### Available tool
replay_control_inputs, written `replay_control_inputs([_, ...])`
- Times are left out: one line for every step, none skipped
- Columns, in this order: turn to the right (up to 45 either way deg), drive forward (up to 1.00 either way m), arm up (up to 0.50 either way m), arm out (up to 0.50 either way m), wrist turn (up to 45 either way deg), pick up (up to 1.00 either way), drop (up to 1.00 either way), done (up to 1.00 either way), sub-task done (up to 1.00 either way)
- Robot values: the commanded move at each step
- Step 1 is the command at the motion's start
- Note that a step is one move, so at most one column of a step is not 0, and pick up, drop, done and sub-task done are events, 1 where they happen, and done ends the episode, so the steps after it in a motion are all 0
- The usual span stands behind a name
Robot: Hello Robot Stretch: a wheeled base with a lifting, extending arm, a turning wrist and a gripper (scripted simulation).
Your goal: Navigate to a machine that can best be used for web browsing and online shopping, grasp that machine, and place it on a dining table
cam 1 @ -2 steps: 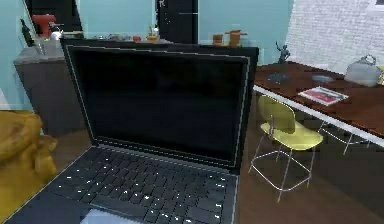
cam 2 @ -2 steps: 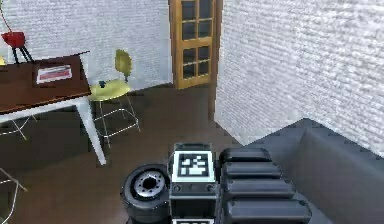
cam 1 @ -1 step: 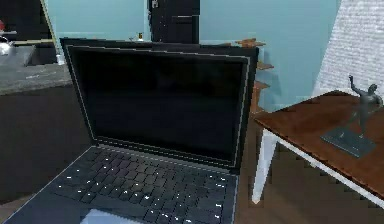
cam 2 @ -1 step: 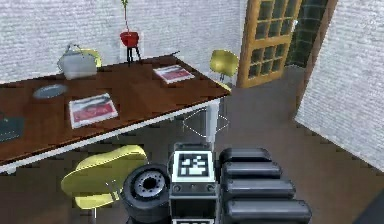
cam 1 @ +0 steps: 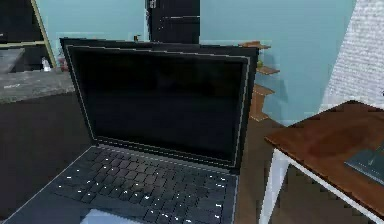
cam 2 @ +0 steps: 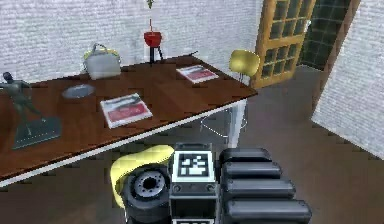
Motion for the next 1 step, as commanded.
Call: replay_control_inputs([30.0, 0.0, 0.0, 0.0, 0.0, 0.0, 0.0, 0.0, 0.0])
